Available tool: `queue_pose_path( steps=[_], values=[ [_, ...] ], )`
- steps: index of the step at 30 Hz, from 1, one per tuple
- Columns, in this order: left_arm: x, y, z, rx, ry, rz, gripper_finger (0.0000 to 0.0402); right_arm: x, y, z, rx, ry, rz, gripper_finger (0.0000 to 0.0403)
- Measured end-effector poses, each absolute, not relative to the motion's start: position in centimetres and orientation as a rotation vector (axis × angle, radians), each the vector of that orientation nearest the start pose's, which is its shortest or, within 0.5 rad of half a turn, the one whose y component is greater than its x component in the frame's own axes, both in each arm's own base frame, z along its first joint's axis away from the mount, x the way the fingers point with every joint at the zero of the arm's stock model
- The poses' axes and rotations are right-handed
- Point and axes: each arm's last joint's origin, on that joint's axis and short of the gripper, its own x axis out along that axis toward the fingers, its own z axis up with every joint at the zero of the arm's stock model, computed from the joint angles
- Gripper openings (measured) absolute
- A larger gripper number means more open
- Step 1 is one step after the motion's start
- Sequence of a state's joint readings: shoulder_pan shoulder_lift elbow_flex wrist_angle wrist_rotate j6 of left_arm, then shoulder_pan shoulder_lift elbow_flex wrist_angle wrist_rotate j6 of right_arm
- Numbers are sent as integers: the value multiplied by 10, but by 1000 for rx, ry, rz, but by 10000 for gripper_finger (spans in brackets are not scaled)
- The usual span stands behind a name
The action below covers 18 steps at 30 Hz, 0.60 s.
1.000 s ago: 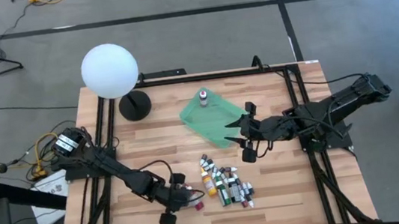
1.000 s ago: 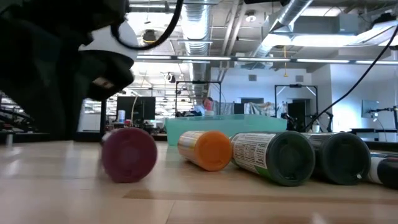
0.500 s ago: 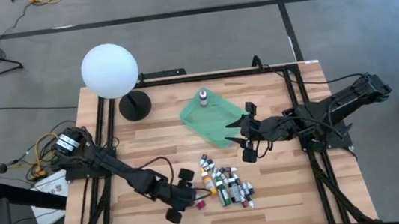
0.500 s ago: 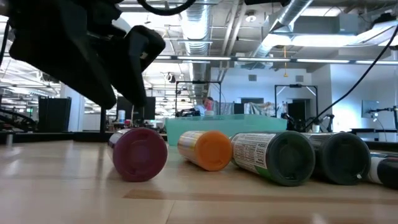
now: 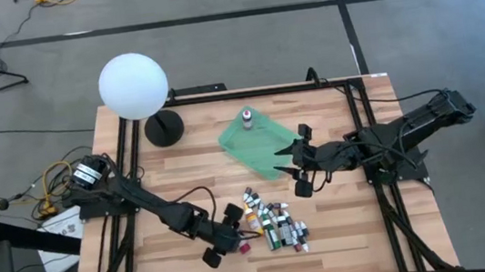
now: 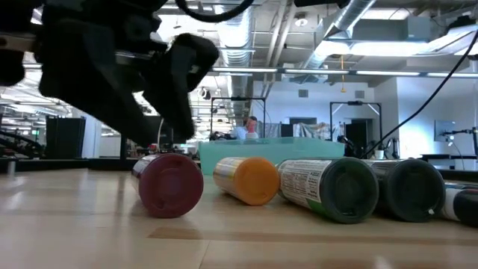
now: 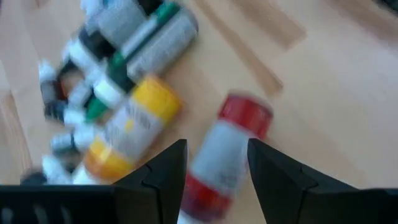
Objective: Pick & Place food coloring
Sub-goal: Put the large red food coloring bottle into the green bin
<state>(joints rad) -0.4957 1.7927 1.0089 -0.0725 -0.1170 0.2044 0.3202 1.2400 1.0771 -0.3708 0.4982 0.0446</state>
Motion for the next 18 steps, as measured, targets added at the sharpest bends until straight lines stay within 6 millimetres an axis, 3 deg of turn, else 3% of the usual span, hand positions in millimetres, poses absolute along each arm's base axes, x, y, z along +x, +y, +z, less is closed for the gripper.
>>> queue_pose_path(
  steps=[18],
  values=[
    [320, -160, 142, 479, 863, -485, 165, 256, 70, 324, -175, 502, -186, 164]
  ],
)
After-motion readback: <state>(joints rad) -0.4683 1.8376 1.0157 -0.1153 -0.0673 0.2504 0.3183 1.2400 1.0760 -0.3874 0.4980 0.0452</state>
